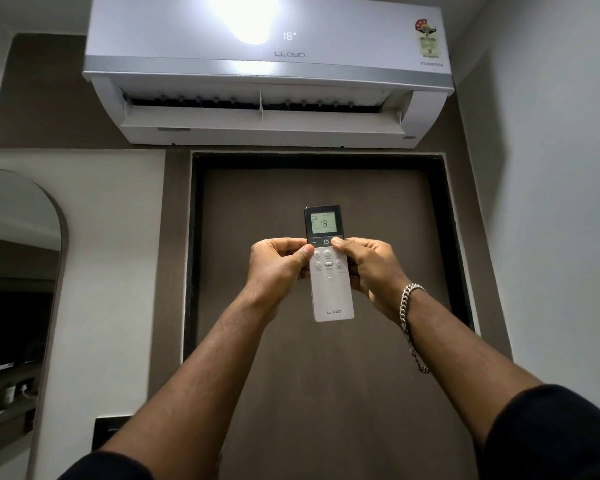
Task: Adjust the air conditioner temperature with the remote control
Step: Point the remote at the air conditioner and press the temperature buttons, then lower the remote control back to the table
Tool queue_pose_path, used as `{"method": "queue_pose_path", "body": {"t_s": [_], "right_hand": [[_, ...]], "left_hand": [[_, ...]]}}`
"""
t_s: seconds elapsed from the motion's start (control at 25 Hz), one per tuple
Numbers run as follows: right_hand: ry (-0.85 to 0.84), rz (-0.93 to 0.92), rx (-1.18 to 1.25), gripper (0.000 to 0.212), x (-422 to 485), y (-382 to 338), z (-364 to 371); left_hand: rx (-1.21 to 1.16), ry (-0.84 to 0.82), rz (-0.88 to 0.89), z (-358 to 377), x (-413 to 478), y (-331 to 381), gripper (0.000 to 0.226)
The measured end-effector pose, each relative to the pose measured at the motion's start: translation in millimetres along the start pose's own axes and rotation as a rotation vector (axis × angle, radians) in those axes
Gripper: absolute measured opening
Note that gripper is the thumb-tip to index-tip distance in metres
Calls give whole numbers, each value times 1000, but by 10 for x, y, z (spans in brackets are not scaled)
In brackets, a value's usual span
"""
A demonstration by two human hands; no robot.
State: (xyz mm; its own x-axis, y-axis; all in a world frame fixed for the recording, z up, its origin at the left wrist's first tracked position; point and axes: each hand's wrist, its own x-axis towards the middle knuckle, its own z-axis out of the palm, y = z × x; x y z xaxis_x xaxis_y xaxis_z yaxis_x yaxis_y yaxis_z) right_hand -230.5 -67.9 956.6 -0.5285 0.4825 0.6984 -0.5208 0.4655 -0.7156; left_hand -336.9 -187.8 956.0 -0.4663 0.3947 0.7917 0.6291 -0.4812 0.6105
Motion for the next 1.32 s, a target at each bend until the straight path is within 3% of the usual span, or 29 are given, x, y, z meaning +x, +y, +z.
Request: {"method": "queue_pose_path", "body": {"t_s": [0.36, 0.48, 0.64, 0.76, 0.92, 1.12, 1.32], "right_hand": [[31, 87, 16, 27, -56, 326, -85], [67, 202, 9, 32, -249, 695, -223], [163, 410, -64, 21, -773, 1453, -505], [219, 607, -146, 28, -1425, 2114, -906], [357, 832, -166, 21, -2533, 2859, -1512], [618, 1116, -34, 11, -4214, 3660, -2287], [791, 1334, 29, 19, -5880, 4212, -2758]], "left_hand": [[14, -6, -72, 132, -50, -353, 23], [69, -32, -165, 300, -237, -669, 22], [123, -127, -385, 708, -753, -1322, 13], [148, -263, -570, 1090, -1381, -1922, 13], [123, -438, -785, 1791, -2426, -2686, 9], [94, -707, -1076, 2723, -4027, -3454, 12], [127, -1017, -1210, 3357, -5674, -3930, 11]]}}
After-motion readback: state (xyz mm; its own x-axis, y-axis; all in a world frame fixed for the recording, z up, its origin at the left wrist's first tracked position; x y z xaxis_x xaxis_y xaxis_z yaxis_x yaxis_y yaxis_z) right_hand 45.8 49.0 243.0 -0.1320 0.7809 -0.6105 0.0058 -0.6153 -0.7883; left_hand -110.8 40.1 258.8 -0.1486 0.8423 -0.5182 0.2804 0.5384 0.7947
